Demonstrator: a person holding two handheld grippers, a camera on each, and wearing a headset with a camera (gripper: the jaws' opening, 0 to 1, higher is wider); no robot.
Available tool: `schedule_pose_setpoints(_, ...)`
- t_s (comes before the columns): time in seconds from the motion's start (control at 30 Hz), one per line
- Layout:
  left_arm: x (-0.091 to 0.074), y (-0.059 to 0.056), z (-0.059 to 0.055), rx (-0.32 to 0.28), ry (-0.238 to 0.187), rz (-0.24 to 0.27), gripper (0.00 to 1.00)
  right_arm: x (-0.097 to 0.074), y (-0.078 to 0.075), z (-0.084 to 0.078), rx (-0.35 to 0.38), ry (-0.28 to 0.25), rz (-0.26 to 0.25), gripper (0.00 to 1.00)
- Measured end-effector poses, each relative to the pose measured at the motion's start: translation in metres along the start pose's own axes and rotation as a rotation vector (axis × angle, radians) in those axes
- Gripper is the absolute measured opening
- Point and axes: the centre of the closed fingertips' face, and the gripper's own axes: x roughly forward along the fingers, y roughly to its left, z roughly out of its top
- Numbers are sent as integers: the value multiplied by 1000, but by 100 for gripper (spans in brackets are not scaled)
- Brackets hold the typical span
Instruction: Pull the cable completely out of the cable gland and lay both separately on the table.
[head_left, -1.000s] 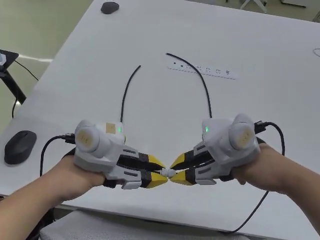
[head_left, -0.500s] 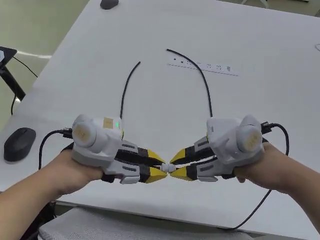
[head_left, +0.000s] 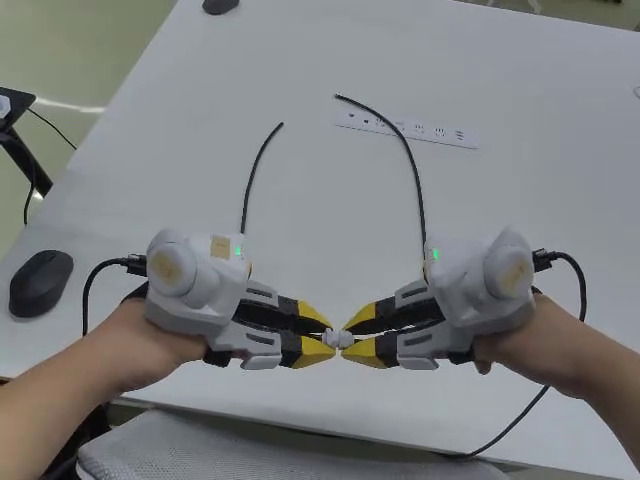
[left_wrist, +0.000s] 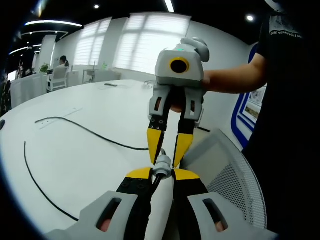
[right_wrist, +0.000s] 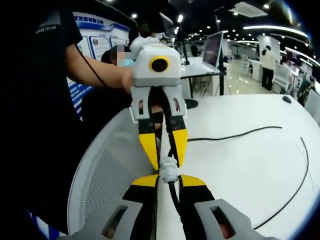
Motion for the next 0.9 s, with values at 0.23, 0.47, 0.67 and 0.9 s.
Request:
schedule_pose_setpoints(0.23,-1,1,2,47,23,2,14,-3,-3,3,160,-56,71,21)
schedule_pose_setpoints(0.47,-1,1,7,84,29,9,14,-7,-7,13,301,-137,141,17)
schedule_pose_setpoints(0.67,0,1,9,103,34,8,14,-9,-9,15,388,-182,192,14)
schedule_pose_setpoints(0.9,2,1,10,125,47,7,14,-9,-2,13,438,-189,252,11)
